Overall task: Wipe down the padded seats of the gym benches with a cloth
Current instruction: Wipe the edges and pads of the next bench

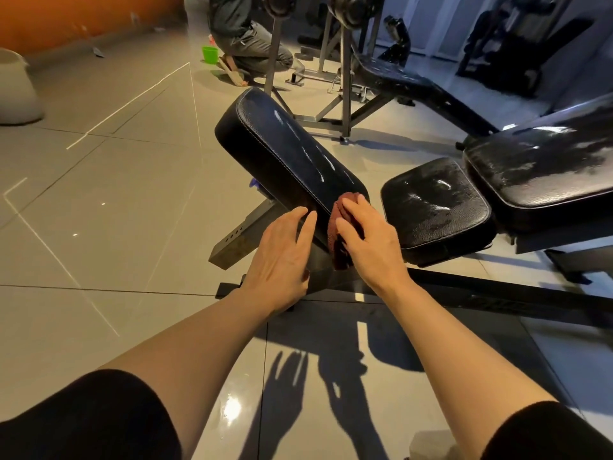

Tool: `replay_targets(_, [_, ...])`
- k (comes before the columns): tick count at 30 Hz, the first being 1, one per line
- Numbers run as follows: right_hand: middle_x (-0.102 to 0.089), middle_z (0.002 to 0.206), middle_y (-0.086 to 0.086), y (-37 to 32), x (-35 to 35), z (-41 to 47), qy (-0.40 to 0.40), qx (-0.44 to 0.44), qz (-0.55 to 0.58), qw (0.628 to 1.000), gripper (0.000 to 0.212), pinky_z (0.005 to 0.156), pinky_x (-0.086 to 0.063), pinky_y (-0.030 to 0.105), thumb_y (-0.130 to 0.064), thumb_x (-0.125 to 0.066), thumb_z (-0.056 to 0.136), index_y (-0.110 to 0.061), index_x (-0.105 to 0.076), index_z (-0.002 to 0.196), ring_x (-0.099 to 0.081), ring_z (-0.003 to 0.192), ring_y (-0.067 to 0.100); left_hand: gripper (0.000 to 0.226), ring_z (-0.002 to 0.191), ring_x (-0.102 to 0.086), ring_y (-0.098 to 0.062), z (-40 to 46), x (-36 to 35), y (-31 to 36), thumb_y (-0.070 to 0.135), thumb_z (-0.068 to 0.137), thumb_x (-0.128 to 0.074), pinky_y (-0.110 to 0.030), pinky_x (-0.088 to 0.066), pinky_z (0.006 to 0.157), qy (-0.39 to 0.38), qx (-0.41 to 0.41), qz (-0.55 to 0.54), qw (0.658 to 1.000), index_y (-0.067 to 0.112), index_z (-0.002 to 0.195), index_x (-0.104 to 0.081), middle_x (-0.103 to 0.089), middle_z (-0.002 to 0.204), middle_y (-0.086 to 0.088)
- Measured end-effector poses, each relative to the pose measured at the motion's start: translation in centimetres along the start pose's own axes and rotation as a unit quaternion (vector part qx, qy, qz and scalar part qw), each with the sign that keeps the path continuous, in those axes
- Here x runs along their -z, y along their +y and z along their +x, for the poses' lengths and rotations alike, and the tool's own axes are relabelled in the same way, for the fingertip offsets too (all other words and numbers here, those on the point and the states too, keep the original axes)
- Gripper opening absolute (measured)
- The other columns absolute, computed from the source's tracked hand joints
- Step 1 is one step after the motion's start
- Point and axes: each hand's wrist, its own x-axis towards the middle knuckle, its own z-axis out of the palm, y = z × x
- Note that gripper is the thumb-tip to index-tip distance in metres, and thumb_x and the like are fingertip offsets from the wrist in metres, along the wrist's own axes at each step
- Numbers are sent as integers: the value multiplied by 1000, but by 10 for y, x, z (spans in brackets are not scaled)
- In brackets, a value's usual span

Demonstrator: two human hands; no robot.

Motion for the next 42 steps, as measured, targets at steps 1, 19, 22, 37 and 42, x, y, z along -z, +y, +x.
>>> replay_targets(1, [-35, 154, 2, 6, 2, -1, -14, -5, -13, 1000, 48, 115, -32, 37, -23, -53, 99, -22, -41, 146, -33, 140, 16, 99, 143, -15, -27, 0, -1, 0, 22, 80, -73, -32, -21, 115, 0, -1, 2, 1000, 10, 153, -7, -10, 156, -13])
replay_targets(19, [-50, 120, 16, 29, -17, -10, 60, 92, -228, 968, 70, 73, -58, 39, -7, -82, 71, -15, -47, 130, -52, 108, 31, 97, 145, -9, -28, -4, -6, -11, 25, 83, -70, -34, -18, 116, -22, 13, 9, 1000, 15, 153, -3, -6, 157, -12])
replay_targets(22, [-50, 116, 18, 37, -18, -19, 74, 95, -240, 963, 69, 69, -58, 40, -1, -82, 65, -10, -50, 125, -52, 105, 34, 92, 143, -11, -28, -5, -5, -14, 23, 84, -68, -34, -19, 116, -11, 16, 6, 1000, 13, 153, -7, -8, 156, -13])
replay_targets(37, [-54, 120, 22, -47, -44, 36, 85, 257, -252, 929, 71, 63, -53, 34, -9, -80, 68, -9, -48, 132, -54, 94, 33, 86, 142, -12, -18, 9, 45, -35, 14, 83, -68, -33, -35, 112, 135, 162, -140, 967, 20, 151, -15, -6, 154, 0])
replay_targets(42, [-58, 114, 15, -38, -13, 20, 61, 171, -231, 956, 88, 62, -56, 33, -5, -91, 51, -15, -47, 127, -58, 93, 31, 80, 139, -15, -12, 25, 86, -43, 15, 84, -68, -21, -28, 108, 146, 166, -151, 964, 24, 148, -21, -7, 148, 12])
